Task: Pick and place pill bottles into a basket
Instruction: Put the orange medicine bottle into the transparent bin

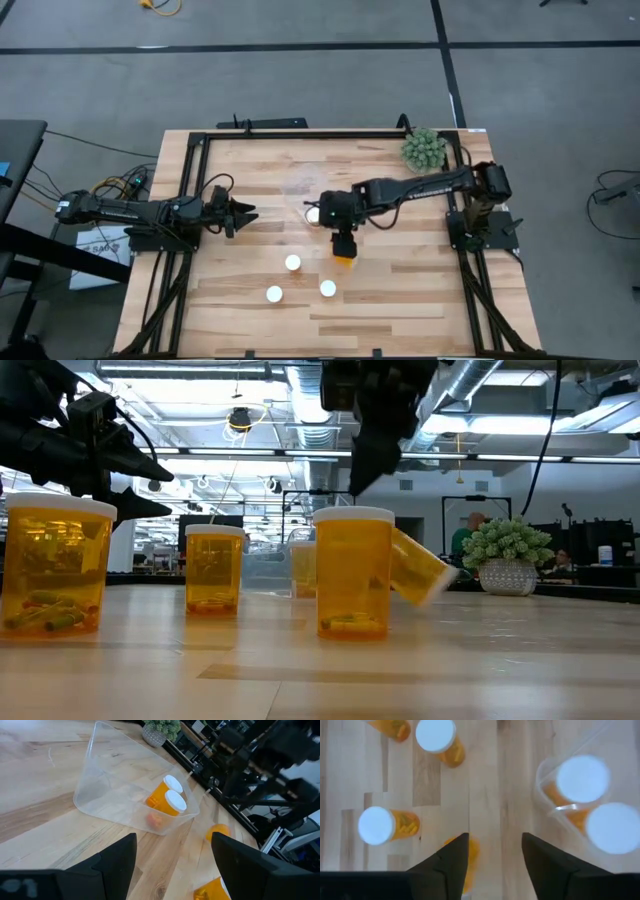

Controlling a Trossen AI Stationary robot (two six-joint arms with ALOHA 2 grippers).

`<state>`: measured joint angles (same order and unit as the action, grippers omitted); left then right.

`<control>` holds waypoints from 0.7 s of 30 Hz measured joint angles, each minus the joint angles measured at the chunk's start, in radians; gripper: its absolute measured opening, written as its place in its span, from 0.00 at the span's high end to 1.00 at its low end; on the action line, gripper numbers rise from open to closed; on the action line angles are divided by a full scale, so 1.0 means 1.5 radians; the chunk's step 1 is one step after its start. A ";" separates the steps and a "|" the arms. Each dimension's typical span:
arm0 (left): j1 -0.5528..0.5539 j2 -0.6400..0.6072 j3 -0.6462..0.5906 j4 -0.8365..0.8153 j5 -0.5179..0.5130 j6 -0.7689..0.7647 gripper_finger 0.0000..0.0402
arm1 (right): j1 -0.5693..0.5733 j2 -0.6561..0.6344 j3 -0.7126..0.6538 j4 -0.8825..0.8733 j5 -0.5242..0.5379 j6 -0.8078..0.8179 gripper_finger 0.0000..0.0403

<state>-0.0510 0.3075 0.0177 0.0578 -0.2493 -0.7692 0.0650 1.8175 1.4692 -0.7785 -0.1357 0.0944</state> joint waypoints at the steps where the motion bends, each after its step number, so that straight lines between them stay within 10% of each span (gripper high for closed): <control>1: 0.000 0.000 0.000 0.000 0.000 0.000 0.39 | -0.004 0.000 0.010 -0.011 -0.002 -0.009 0.59; 10: 0.000 0.000 0.000 0.000 0.000 0.000 0.39 | -0.017 0.000 0.033 -0.089 -0.015 -0.028 0.73; 21: 0.000 0.000 0.000 0.000 0.000 0.012 0.39 | 0.000 0.000 0.033 -0.161 -0.014 -0.086 0.60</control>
<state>-0.0509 0.3077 0.0177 0.0578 -0.2493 -0.7507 0.0644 1.8175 1.5188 -1.0204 -0.1566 -0.0351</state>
